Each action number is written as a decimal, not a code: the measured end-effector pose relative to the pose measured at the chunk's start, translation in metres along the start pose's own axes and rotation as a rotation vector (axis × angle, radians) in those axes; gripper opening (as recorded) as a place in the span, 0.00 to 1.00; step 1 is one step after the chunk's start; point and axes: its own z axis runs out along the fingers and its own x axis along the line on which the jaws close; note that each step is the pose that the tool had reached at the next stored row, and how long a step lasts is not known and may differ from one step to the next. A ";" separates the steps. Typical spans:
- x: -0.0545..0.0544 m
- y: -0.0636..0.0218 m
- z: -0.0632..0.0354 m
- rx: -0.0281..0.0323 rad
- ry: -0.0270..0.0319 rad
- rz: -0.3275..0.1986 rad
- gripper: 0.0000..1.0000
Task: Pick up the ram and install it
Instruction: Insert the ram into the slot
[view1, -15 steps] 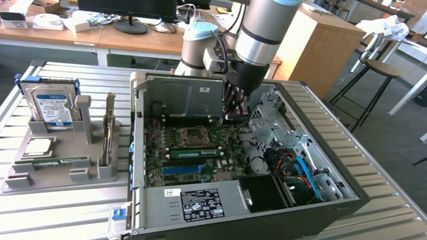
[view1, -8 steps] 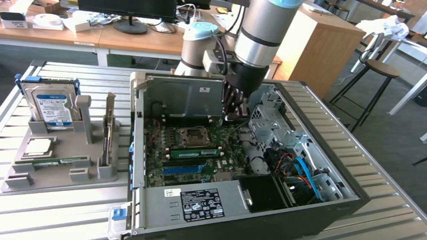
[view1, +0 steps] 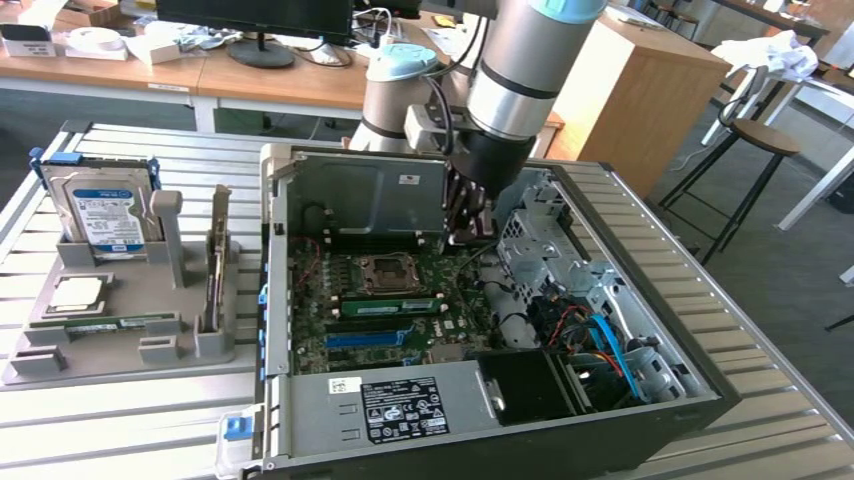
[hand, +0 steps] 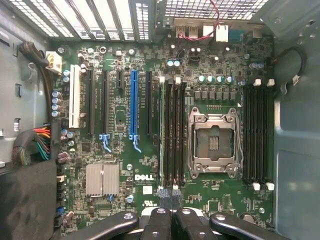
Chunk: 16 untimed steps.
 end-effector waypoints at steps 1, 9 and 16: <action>0.000 0.0000 0.0006 -0.0001 0.0000 0.000 0.10; 0.000 -0.0002 0.0049 -0.0001 0.0001 0.000 0.10; 0.000 -0.0003 0.0093 -0.0001 0.0000 0.000 0.10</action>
